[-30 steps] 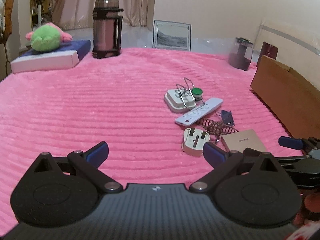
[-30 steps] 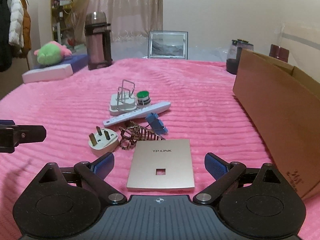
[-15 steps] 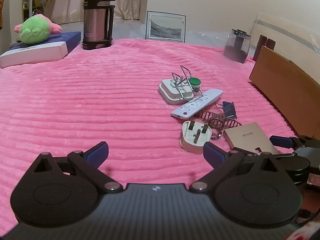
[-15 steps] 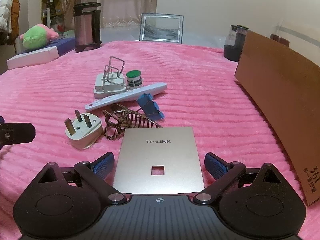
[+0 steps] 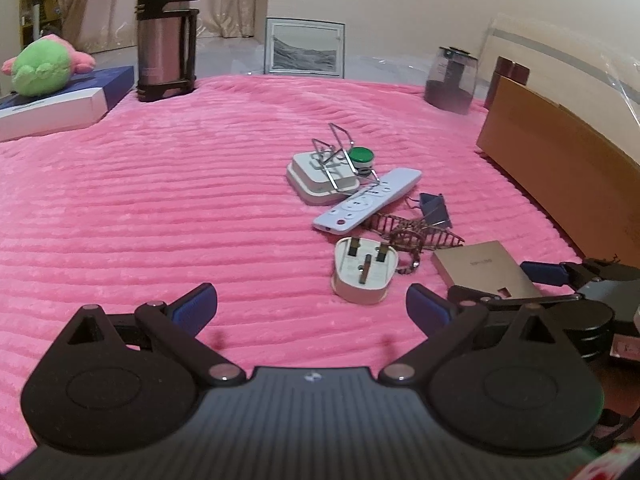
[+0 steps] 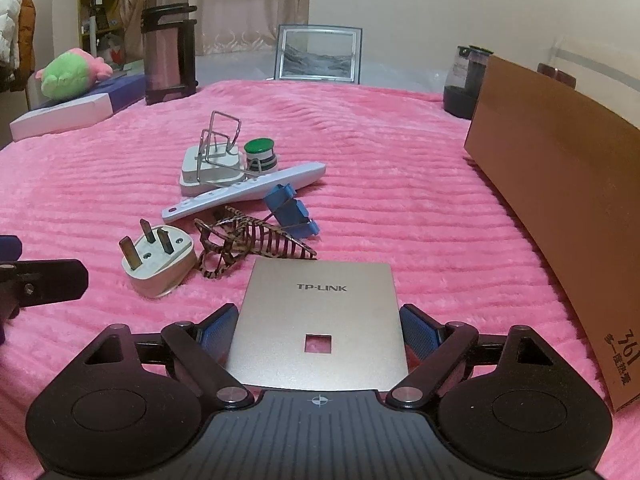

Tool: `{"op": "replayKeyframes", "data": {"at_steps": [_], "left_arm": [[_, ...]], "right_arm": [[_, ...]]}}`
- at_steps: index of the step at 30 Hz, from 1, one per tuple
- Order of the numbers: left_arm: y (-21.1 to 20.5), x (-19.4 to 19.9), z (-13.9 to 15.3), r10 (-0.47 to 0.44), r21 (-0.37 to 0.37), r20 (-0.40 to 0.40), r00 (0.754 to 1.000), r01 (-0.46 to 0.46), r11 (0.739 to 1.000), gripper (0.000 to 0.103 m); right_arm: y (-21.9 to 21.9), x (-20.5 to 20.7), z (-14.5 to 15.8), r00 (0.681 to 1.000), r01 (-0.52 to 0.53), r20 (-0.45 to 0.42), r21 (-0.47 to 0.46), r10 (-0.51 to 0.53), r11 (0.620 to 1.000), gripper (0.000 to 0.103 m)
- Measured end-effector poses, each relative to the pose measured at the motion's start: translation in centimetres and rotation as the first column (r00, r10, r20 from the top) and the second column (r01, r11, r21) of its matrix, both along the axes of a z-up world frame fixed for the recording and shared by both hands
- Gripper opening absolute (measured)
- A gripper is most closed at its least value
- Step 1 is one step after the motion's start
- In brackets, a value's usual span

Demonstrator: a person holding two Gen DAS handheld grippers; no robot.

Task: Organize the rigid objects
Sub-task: 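Grasp the gold TP-LINK plate with the right tool, then grasp the white plug with the left tool while the right tool holds the plate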

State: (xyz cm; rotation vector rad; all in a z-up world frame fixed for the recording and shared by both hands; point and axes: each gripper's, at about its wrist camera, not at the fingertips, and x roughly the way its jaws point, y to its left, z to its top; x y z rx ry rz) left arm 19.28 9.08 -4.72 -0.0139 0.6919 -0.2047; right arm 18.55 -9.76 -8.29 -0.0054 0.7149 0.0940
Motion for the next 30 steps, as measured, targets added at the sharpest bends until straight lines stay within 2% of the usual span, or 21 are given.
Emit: {"op": "replayKeyframes", "data": {"at_steps": [3,12,16,20,23,30], "left_arm": [[-0.3,0.2,0.0,-0.009,-0.002,0.003,1.000,0.009,1.000,0.099],[-1.6,1.1,-0.2,-0.045,0.015,0.007,0.999,0.045,0.999,0.097],[-2.9,2.0,-0.8,-0.079,0.025,0.005,0.997,0.078,0.997,0.088],[-4.2,3.2,-1.7,-0.098,0.089,0.001,0.995,0.097,0.991,0.080],[-4.8,3.9,-2.2,-0.106,0.106,-0.004,0.994,0.106,0.989,0.073],[-5.3,4.9,-3.2,-0.107,0.129,-0.026,0.994,0.109,0.986,0.048]], "right_arm": [[-0.2,0.3,-0.2,1.000,-0.009,-0.023,0.011,0.009,1.000,0.084],[-2.2,-1.1,1.9,0.999,-0.007,0.054,0.044,0.005,0.999,0.083],[-3.5,-1.8,3.1,0.997,0.002,0.082,0.043,-0.005,0.999,0.083],[-4.7,-2.3,3.8,0.995,0.008,0.103,0.033,-0.012,0.999,0.083],[-5.3,-2.4,3.9,0.994,0.015,0.107,0.031,-0.018,0.999,0.083],[-5.9,-2.5,3.3,0.995,0.015,0.097,0.037,-0.018,0.999,0.083]]}}
